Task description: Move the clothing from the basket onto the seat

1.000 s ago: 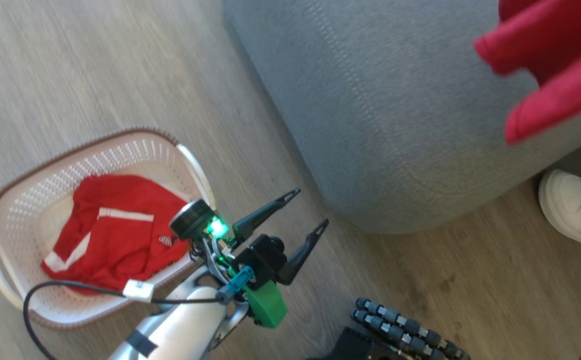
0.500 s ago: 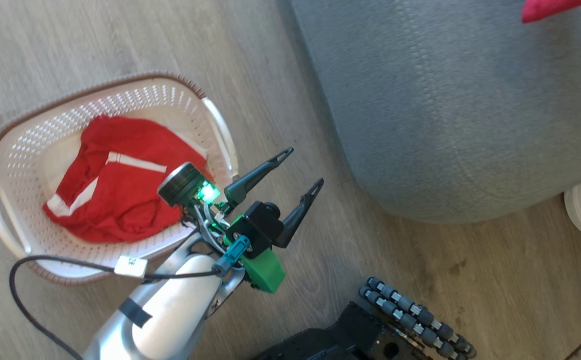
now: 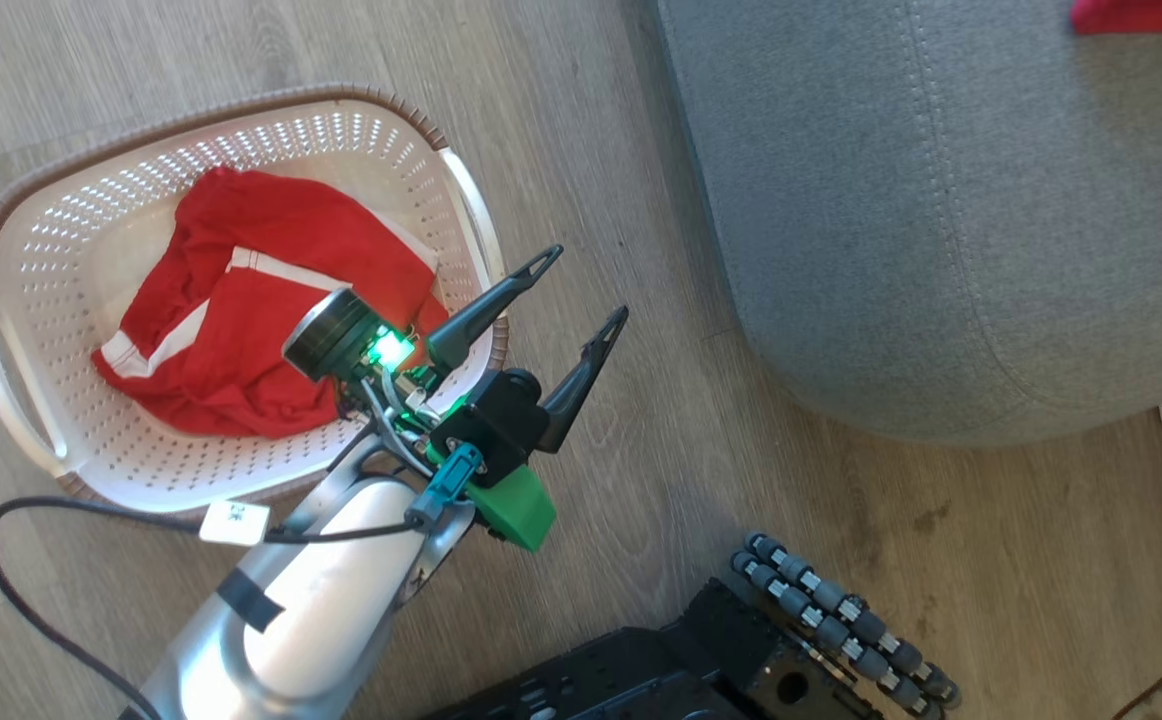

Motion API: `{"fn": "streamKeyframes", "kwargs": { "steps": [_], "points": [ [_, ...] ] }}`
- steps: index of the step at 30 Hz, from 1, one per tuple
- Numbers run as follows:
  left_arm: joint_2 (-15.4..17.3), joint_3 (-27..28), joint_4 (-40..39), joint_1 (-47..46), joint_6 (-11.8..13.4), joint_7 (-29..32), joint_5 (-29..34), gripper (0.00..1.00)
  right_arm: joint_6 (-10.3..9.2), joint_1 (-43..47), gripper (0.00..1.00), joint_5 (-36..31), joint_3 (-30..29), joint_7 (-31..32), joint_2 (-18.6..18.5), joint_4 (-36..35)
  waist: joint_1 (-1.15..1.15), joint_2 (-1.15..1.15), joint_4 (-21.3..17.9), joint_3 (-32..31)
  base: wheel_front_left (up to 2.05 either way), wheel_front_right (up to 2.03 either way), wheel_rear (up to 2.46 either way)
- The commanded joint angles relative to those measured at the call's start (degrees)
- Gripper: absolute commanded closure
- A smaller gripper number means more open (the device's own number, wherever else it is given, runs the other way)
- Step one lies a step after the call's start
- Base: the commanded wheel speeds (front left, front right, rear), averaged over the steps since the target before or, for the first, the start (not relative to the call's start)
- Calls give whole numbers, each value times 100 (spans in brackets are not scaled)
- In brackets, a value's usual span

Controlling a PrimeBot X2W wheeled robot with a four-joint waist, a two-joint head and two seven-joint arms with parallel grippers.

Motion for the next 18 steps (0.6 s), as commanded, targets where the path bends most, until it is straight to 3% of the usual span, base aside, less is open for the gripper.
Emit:
{"fn": "streamKeyframes", "kwargs": {
  "steps": [1, 4, 6, 8, 13, 17, 18],
  "points": [
    [52, 107, -199, -2, 53, -28, 24, 0, -2, 17, 100, 155, 255, -5, -80, 137, 0, 0, 22, 38, 0, 0, 0],
    [49, 92, -195, -13, 79, -28, 17, 0, -2, -1, 100, 319, 547, -5, -33, 389, 0, 0, 34, 59, 0, 0, 0],
    [25, 54, -190, -24, 107, -28, 6, 0, -2, -10, 100, 619, 1139, -5, 65, 747, 0, 0, 53, 75, 0, 0, 0],
    [19, 45, -186, -28, 113, -28, 0, 0, -2, -15, 100, 745, 1374, -5, 99, 866, 0, 0, 57, 77, 0, 0, 0],
    [-7, 6, -170, -29, 138, -28, -26, 0, -2, -36, 100, 1539, 2593, 20, 208, 1313, 0, 0, 70, 44, 0, 0, 0],
    [-16, -7, -162, -45, 135, -28, -42, 0, -2, -94, 100, 2291, 3326, 104, 85, 1343, 0, 0, 86, 11, 0, 0, 0],
    [-16, -9, -158, -45, 134, -28, -47, 0, -2, -108, 79, 2461, 3475, 115, 33, 1330, 0, 0, 88, -5, 0, 0, 0]
  ]
}}
